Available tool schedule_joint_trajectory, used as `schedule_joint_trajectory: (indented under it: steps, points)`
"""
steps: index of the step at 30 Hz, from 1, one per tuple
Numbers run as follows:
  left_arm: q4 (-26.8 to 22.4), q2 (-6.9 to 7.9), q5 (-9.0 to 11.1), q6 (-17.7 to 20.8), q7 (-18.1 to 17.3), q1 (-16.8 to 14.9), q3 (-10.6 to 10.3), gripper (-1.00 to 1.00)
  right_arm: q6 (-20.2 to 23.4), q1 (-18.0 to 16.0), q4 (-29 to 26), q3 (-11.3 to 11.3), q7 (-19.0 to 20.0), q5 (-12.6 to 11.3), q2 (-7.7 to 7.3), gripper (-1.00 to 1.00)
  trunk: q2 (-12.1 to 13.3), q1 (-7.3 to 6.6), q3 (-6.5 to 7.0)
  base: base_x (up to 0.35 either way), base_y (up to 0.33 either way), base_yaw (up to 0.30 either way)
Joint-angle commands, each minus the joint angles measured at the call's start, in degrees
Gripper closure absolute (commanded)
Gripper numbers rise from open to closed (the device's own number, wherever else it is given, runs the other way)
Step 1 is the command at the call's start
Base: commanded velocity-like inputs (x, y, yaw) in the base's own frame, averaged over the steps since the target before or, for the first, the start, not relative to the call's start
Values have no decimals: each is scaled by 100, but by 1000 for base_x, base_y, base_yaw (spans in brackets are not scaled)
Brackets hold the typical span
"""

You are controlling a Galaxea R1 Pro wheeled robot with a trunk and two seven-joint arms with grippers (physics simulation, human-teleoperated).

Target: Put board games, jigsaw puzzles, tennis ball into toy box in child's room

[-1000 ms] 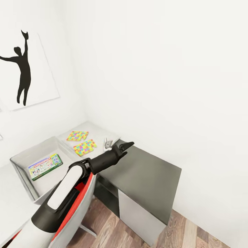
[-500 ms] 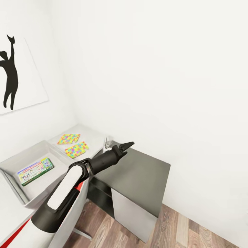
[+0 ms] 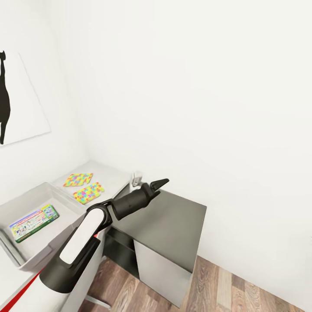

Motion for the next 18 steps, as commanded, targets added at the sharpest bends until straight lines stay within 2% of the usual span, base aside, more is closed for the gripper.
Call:
schedule_joint_trajectory:
  steps: [1, 7, 18]
  points:
    - [-8, 4, 60, 2, 52, -6, -4, -100, 45, -12, -5, -5, 58, 58, 0, -100, -12, 4, -4, -7, 0, -108]
    - [-9, 0, 62, 3, 52, -9, -10, -100, 45, -12, -5, 42, 58, 58, 30, -100, -12, 4, 48, -89, 0, -104]
    - [-9, -118, 47, 6, 64, -10, -18, -100, 51, -13, -6, 62, 58, 55, 43, -100, -12, 4, 143, -230, 0, -103]
